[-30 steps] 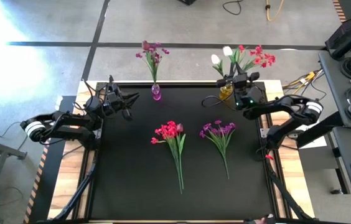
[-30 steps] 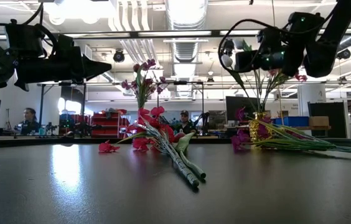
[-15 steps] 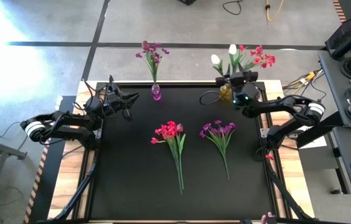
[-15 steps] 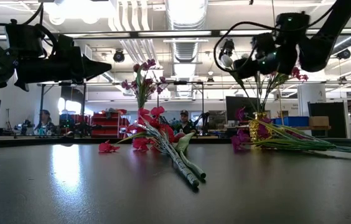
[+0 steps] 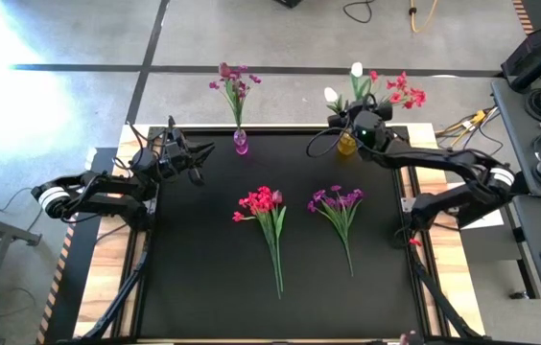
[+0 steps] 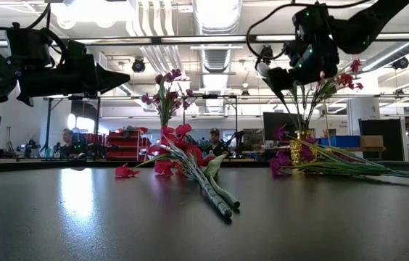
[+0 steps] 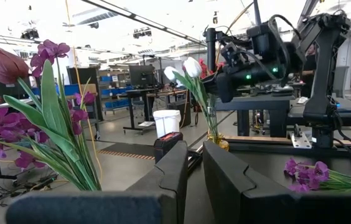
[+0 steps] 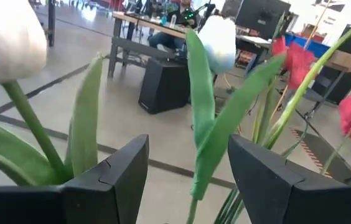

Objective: Sort flowers into vase by color
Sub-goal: Put the purple flower into the purple vase

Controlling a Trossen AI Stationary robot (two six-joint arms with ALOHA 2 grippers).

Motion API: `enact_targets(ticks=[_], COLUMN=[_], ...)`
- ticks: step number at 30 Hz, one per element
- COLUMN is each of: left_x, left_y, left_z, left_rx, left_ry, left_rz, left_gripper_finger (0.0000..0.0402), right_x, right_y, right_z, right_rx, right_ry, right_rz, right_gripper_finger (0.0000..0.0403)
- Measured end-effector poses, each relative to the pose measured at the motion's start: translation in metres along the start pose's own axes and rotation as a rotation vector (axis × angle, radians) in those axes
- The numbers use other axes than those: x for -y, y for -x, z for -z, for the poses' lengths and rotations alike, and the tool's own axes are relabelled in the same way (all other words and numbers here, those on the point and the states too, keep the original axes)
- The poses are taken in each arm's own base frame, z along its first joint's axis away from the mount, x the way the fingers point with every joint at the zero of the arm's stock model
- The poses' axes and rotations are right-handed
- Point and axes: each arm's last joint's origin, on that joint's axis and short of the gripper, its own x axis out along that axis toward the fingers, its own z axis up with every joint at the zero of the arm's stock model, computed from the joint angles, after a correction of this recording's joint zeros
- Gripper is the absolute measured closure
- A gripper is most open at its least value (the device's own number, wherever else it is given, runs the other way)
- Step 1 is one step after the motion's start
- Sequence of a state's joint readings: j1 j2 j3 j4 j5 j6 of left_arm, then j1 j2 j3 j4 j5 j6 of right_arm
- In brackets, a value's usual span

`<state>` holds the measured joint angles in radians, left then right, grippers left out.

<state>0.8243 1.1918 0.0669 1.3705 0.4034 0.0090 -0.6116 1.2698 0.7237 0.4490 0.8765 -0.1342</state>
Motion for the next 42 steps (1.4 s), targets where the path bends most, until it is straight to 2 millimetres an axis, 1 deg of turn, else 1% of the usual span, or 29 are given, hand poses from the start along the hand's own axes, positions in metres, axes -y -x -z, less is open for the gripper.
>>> enact_targets(ticks=[6,13,17,21,27,30,33,37,42], left_x=[0.000,0.000,0.000,0.000,0.000,0.000,0.000,0.000,0.000], left_y=[0.000,0.000,0.000,0.000,0.000,0.000,0.000,0.000,0.000], left_z=[0.000,0.000,0.000,0.000,0.000,0.000,0.000,0.000,0.002], left_rx=[0.000,0.000,0.000,-0.001,-0.003,-0.003,-0.003,-0.004,-0.016], left_ry=[0.000,0.000,0.000,0.000,0.001,-0.001,-0.003,-0.003,0.002], left_rz=[0.000,0.000,0.000,0.000,0.004,0.006,0.006,0.007,0.007], left_gripper_finger=[0.0365,0.0365,0.0365,0.0365,0.0365,0.0365,0.0365,0.0365,0.0365], right_x=[0.000,-0.007,-0.014,-0.025,-0.045,-0.050,-0.051,-0.050,-0.050], right_y=[0.014,0.041,0.062,0.090,0.139,0.164,0.184,0.202,0.209], right_z=[-0.016,-0.029,-0.035,-0.036,-0.025,-0.014,-0.004,0.009,0.021], right_rx=[0.029,0.071,0.100,0.128,0.119,0.090,0.051,-0.022,-0.190], right_ry=[-0.002,0.059,0.070,0.077,0.108,0.130,0.127,0.116,0.069], right_rz=[-0.033,-0.051,-0.097,-0.204,-0.412,-0.511,-0.588,-0.674,-0.839], right_gripper_finger=[0.0190,0.0190,0.0191,0.0192,0.0193,0.0193,0.0193,0.0193,0.0193])
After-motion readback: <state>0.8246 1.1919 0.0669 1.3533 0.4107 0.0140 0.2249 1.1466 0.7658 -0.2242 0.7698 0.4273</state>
